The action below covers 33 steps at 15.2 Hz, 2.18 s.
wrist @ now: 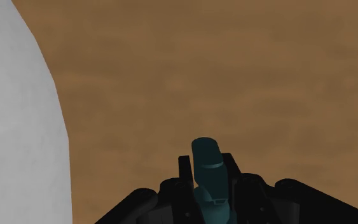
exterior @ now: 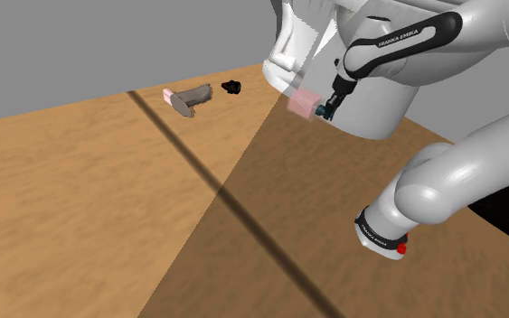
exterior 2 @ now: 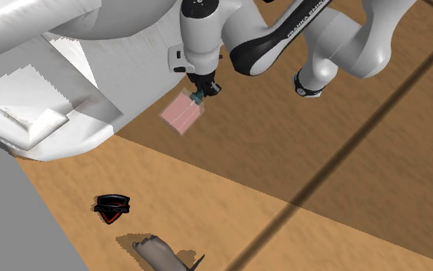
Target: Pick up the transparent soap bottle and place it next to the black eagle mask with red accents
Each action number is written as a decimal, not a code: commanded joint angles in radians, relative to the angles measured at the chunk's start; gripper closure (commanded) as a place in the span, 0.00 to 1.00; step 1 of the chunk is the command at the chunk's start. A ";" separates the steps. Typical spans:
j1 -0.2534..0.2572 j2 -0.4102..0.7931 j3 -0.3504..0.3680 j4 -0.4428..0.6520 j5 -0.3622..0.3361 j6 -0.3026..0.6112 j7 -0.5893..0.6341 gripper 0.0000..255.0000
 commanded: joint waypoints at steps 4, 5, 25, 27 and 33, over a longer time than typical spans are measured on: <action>-0.007 -0.049 0.023 0.036 -0.008 -0.083 0.011 1.00; -0.008 -0.057 0.027 0.044 -0.008 -0.099 0.012 1.00; -0.009 -0.156 0.095 0.241 0.006 -0.393 0.020 1.00; -0.008 -0.159 0.100 0.265 0.009 -0.420 0.020 1.00; -0.003 -0.164 0.115 0.341 0.019 -0.501 0.017 1.00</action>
